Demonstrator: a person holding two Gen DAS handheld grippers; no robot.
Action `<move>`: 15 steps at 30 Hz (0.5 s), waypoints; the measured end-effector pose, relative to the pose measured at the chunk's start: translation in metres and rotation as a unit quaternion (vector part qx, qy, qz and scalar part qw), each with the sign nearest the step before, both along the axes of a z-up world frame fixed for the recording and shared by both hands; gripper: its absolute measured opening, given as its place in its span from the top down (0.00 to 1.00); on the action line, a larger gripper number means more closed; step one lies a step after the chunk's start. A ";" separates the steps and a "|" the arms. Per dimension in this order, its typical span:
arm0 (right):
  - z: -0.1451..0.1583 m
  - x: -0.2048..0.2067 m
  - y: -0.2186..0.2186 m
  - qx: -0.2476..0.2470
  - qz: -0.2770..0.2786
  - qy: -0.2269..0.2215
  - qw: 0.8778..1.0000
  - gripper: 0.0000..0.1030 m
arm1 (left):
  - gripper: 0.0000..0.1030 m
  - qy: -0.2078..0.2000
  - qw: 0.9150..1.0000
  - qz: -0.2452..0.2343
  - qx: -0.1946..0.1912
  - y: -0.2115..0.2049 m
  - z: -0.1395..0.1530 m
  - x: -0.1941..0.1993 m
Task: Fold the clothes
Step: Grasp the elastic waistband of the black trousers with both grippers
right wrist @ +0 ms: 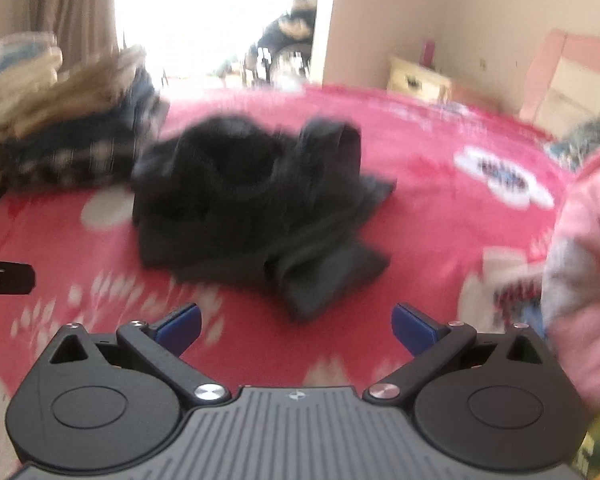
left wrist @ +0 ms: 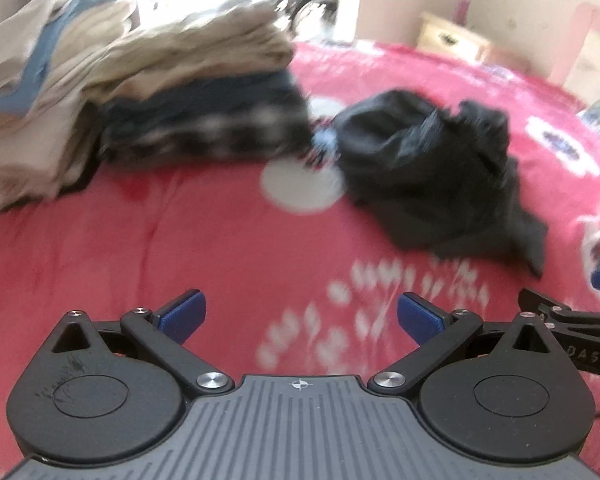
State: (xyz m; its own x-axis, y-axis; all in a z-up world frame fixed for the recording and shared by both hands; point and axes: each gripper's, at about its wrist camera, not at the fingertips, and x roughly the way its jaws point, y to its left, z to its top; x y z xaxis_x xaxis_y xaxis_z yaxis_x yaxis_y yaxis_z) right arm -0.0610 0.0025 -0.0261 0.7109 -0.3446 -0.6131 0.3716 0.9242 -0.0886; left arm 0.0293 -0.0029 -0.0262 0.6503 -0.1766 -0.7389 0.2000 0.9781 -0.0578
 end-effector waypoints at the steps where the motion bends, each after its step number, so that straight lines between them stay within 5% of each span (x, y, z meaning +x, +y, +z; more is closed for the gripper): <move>1: 0.005 0.006 -0.008 -0.007 0.003 -0.014 1.000 0.00 | 0.00 -0.011 1.000 -0.013 -0.004 -0.004 0.003 0.007; 8: 0.034 0.059 -0.053 -0.037 0.059 -0.083 0.994 0.01 | 0.00 -0.100 0.987 -0.123 0.005 -0.060 0.019 0.067; 11: 0.038 0.083 -0.067 -0.028 0.082 -0.086 0.993 0.12 | 0.03 -0.125 0.979 -0.163 0.015 -0.091 0.021 0.093; 14: 0.034 0.104 -0.072 -0.021 0.101 -0.078 0.992 0.18 | 0.14 -0.116 0.977 -0.177 0.031 -0.119 0.013 0.116; 15: 0.032 0.111 -0.074 -0.019 0.108 -0.076 0.991 0.21 | 0.26 -0.106 0.978 -0.175 0.038 -0.126 0.008 0.123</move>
